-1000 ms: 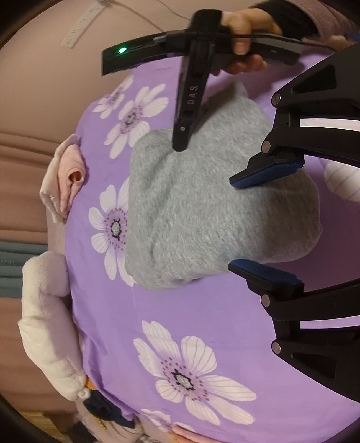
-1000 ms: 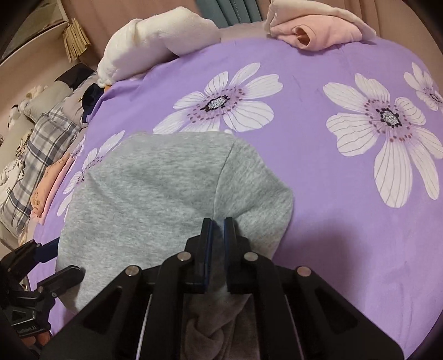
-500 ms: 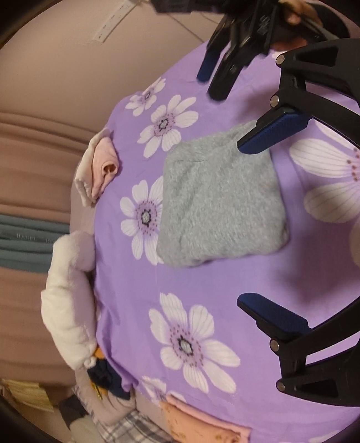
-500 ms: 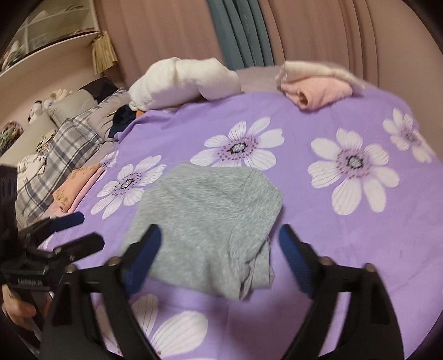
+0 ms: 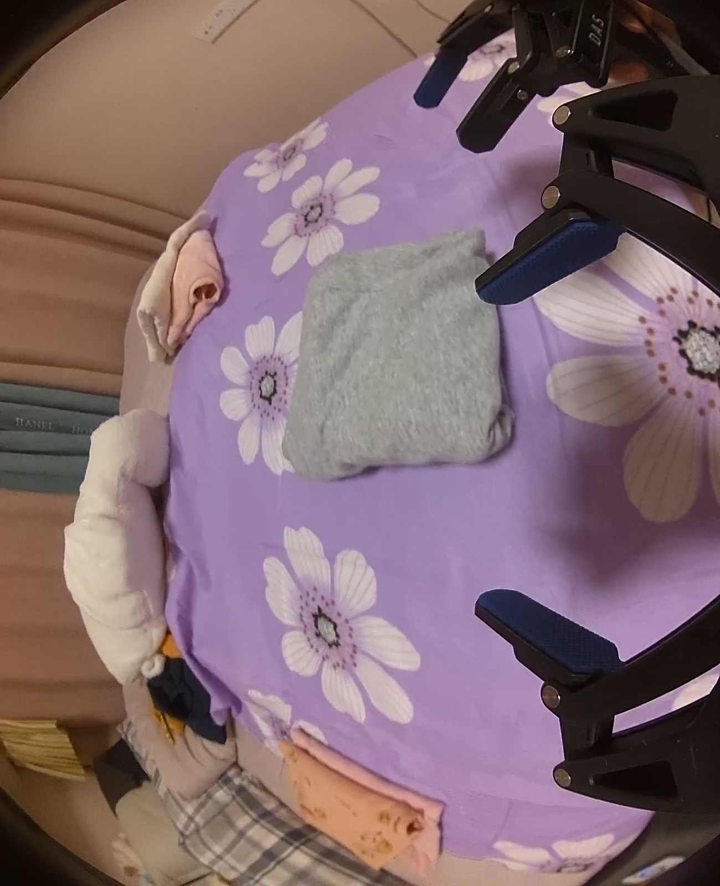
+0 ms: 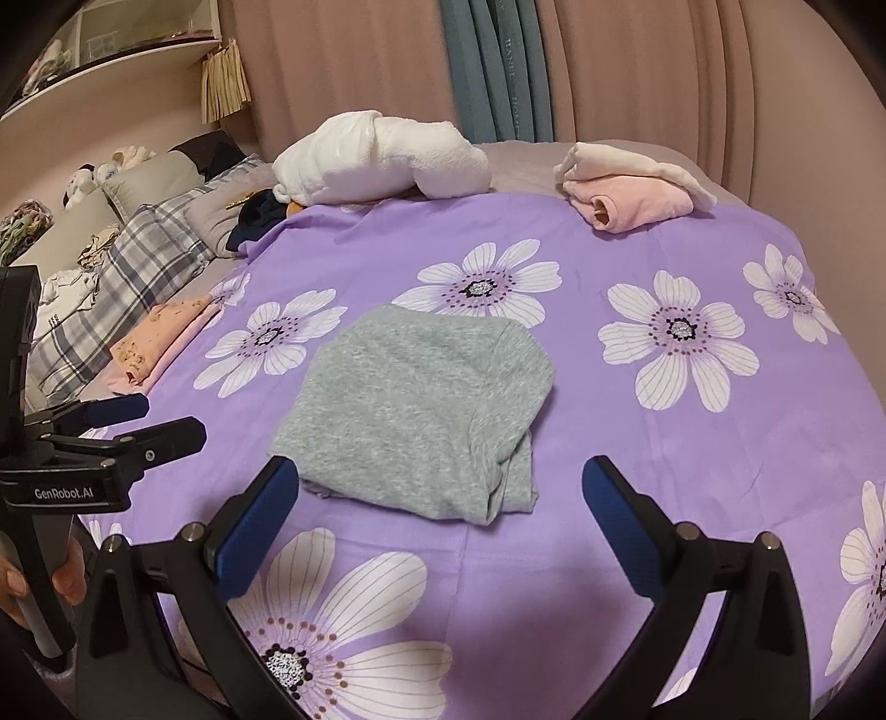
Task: Fold small clothes
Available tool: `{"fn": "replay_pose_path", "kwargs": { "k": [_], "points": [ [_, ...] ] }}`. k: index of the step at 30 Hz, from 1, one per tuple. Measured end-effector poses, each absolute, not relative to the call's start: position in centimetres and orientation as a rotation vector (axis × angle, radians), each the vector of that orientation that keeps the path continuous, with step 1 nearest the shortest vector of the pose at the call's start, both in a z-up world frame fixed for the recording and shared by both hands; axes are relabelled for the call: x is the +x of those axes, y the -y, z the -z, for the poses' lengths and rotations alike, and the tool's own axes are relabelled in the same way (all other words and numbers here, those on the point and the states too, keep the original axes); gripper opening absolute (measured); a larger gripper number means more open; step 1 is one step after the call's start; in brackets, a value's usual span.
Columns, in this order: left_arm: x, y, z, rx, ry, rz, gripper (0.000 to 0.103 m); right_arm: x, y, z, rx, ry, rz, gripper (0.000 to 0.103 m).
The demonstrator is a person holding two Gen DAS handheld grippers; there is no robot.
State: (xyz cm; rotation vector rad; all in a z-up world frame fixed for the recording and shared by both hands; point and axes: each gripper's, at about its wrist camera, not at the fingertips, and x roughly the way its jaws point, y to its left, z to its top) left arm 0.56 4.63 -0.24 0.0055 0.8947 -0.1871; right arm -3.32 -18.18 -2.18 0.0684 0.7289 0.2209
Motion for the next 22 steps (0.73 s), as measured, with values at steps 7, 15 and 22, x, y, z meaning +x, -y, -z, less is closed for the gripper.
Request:
{"fn": "replay_pose_path", "kwargs": {
  "k": [7,15,22],
  "points": [
    [-0.27,-4.64,-0.2,0.037,-0.877,0.153,0.102,-3.98,17.3,1.95,0.065,-0.726,-0.217,0.103],
    [-0.5,-4.59,-0.17,0.036,-0.882,0.153,0.102,-4.0,17.3,1.93,0.073,-0.732,-0.215,0.103],
    [-0.55,-4.41,-0.09,0.044,-0.888,0.154,0.102,-4.08,17.24,2.04,0.073,-0.734,-0.213,0.103]
  ]
}}
